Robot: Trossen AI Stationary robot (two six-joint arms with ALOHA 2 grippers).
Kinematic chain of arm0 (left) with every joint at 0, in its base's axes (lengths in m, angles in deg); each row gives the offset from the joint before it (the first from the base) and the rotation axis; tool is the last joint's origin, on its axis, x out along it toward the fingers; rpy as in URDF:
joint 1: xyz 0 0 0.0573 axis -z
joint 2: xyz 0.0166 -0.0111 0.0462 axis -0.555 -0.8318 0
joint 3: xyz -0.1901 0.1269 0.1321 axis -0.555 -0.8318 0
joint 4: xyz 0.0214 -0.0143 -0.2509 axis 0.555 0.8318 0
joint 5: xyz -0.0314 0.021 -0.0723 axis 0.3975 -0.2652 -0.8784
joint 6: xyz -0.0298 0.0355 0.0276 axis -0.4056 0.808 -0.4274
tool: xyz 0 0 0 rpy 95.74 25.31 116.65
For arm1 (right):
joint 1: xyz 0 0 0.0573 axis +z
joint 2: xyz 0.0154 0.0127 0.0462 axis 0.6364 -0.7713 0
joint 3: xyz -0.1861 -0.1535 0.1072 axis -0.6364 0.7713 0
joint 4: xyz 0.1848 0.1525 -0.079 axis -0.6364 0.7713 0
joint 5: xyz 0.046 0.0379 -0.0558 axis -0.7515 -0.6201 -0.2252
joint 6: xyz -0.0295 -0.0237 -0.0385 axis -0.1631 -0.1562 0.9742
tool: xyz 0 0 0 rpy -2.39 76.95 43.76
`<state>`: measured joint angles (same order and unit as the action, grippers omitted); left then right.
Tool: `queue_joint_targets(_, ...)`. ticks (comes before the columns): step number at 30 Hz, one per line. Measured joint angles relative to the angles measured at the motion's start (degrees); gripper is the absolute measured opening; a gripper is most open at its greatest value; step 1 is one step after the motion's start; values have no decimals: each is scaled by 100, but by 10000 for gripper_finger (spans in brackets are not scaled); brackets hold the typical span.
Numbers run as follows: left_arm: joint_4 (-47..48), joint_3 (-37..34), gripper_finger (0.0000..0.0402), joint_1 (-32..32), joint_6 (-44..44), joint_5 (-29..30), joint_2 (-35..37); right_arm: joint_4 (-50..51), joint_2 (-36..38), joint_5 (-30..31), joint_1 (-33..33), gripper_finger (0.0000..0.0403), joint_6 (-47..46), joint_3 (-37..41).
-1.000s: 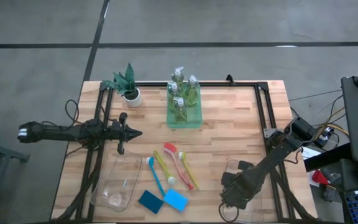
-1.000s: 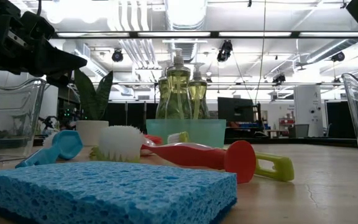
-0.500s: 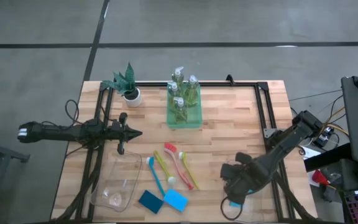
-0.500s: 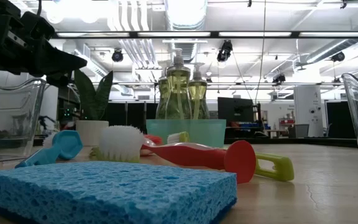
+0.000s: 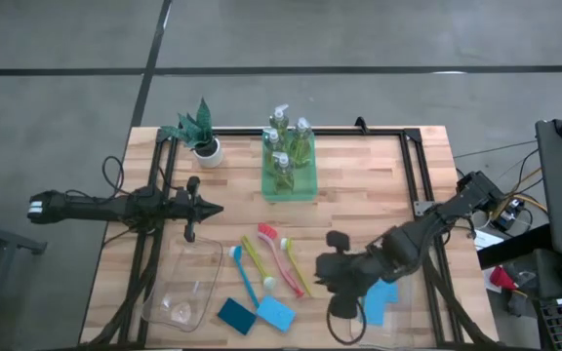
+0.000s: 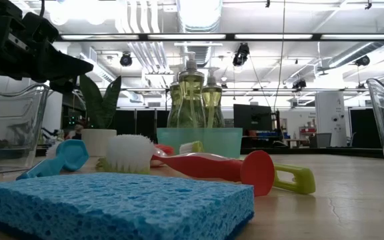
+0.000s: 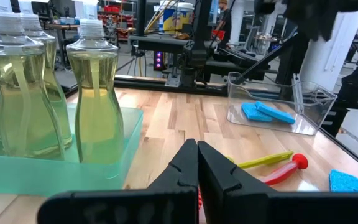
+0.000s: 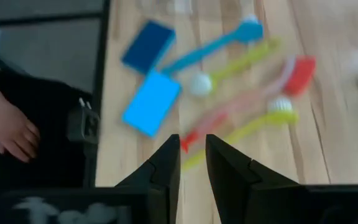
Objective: Pick & Place Kitchen Sink Supplies
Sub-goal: Put the right blue sponge into the right transparent bin
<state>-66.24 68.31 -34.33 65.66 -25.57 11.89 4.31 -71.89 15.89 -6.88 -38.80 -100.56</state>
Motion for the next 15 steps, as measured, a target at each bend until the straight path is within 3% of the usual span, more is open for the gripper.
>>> queue_joint_targets(15, -4, 0, 0, 4, 0, -1, 0, -678, 0, -190, -409, 74, 460, 65)
